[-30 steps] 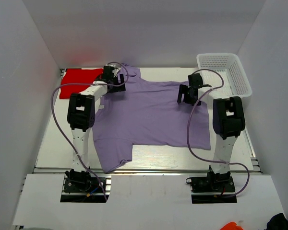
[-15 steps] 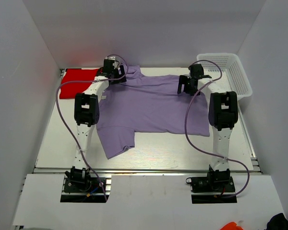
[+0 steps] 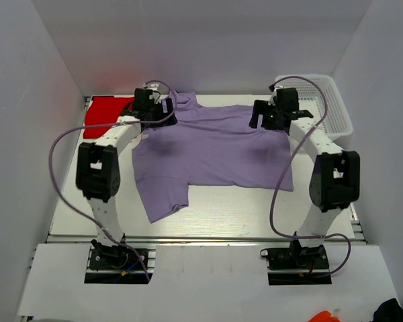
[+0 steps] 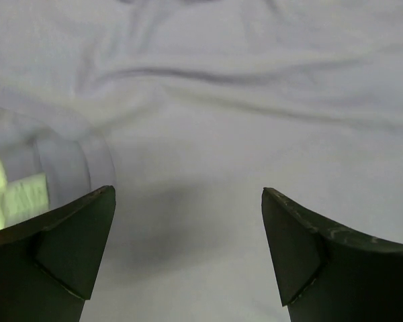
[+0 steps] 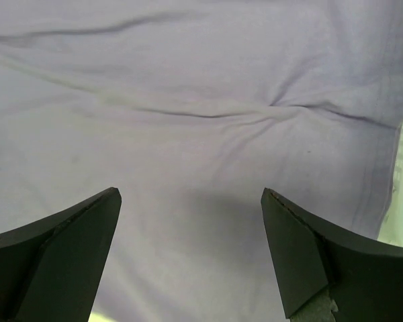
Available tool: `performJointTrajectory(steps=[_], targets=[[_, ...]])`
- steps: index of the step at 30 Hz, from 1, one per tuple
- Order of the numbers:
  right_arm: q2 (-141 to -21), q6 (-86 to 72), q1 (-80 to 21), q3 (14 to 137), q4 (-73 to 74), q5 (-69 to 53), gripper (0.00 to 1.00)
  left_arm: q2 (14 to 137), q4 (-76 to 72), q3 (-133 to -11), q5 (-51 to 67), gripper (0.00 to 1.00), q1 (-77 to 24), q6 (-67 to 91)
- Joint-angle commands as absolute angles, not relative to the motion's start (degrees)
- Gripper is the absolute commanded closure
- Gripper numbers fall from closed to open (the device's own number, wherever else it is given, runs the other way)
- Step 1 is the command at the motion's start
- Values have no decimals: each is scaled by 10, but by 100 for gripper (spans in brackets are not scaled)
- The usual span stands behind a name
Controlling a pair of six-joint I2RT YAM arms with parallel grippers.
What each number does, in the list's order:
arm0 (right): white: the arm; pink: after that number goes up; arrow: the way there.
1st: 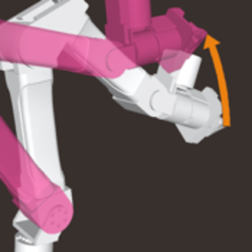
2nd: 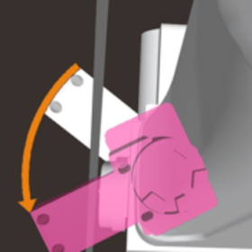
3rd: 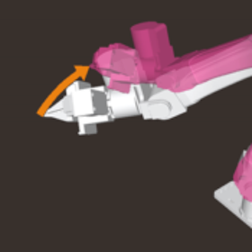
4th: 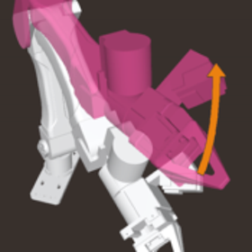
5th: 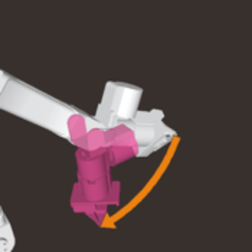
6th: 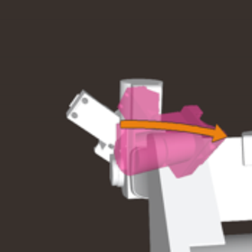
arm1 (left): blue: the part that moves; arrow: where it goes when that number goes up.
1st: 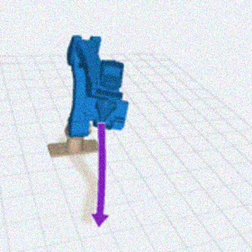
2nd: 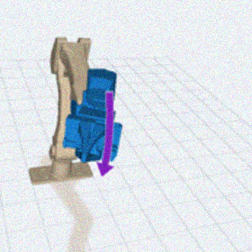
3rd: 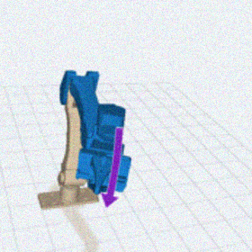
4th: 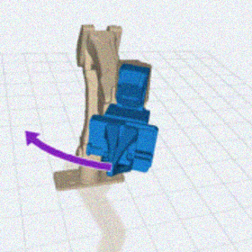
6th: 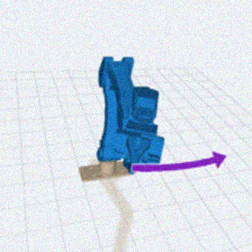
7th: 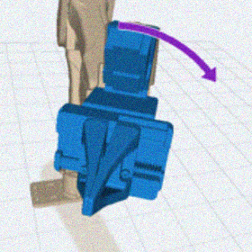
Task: Fold and stack the t-shirts
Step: Grap the side of the flattened tshirt closest away from the robot with both arms
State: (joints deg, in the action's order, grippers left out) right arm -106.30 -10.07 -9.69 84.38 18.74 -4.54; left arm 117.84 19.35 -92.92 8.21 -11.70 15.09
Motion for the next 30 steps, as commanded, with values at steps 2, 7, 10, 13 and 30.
performJointTrajectory(steps=[2, 7, 10, 13, 30], targets=[[-964, -108, -106, 759, 126, -76, 9, 978, 135, -789, 94, 0, -126, 171], [-887, -141, -110, 656, 73, -119, 9, 857, 141, -643, 77, 0, -137, 206], [-845, -167, -111, 597, 36, -137, 9, 784, 141, -559, 77, 0, -149, 224], [-814, -184, -108, 562, 25, -135, 9, 722, 160, -486, 85, 0, -161, 249], [-670, -276, -104, 403, 17, -3, 9, 615, 315, -323, 73, 0, -192, 344]])
